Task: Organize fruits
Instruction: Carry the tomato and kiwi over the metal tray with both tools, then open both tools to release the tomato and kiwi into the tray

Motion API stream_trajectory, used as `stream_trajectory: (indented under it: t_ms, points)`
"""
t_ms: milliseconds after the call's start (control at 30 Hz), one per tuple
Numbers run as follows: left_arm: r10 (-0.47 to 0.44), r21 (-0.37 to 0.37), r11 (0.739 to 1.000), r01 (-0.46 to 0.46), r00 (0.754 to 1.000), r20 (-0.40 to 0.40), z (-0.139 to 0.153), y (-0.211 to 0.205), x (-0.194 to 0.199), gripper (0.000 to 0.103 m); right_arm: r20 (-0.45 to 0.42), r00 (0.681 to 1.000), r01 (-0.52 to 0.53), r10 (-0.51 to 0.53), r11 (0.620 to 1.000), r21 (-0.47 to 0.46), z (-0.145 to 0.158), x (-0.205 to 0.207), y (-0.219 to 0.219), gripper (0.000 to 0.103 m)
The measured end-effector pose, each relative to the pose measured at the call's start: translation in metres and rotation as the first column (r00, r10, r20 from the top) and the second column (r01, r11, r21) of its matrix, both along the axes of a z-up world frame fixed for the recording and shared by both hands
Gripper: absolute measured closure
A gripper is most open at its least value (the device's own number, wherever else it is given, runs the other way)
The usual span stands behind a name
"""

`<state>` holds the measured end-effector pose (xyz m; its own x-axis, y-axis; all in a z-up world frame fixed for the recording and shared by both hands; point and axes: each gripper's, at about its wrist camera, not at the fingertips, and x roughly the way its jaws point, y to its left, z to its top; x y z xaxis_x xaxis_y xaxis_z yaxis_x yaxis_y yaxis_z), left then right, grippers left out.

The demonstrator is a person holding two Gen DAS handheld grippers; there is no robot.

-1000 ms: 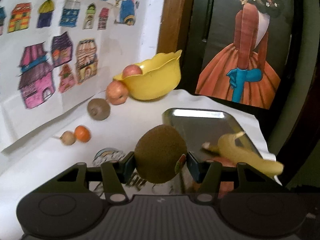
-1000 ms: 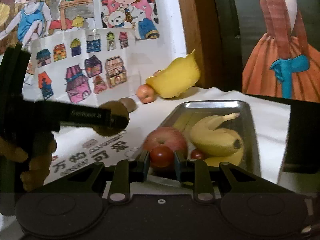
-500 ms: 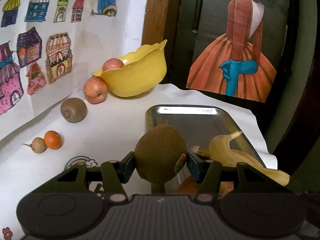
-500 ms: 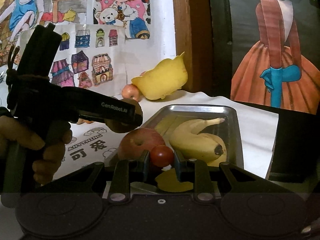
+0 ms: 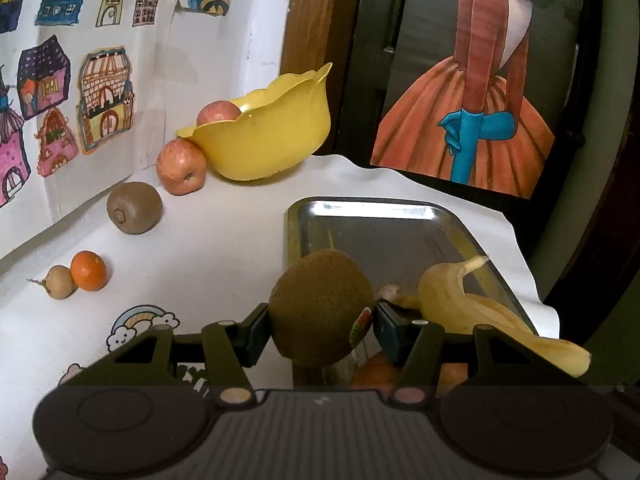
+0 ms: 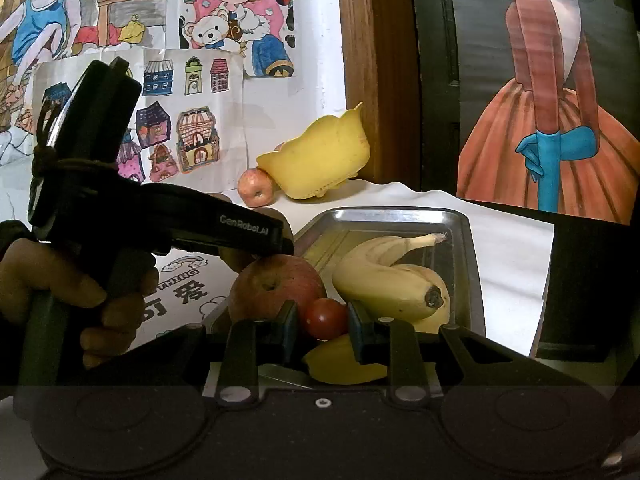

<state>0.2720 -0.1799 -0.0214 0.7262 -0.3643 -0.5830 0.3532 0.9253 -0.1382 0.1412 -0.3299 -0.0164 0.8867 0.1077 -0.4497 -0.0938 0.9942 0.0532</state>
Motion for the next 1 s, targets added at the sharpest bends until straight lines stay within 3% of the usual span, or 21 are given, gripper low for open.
stream_trajectory:
  t_ms: [200,400,733,1000]
  points:
    - [-0.025,-0.012,1.000,0.025,1.000,0.013,0.000,0.001,0.001,0.044,-0.001,1.000,-0.001,0.001,1.000,0.002,-0.001,-0.001,0.001,0.068]
    - [-0.061,0.031,0.998,0.059,0.996,0.070,0.005,-0.010,-0.005,0.041,0.000,1.000,0.003,-0.003,1.000,0.003,-0.001,-0.002,0.004,0.062]
    - [-0.007,-0.010,1.000,0.008,0.996,0.090,0.018,0.011,-0.021,0.007,0.026,1.000,0.010,-0.010,1.000,0.013,0.007,-0.014,0.006,0.035]
    - [0.036,-0.024,0.999,-0.033,0.991,0.127,0.031,0.033,-0.055,0.001,0.063,0.997,0.035,-0.037,0.999,0.026,0.021,-0.039,0.009,0.013]
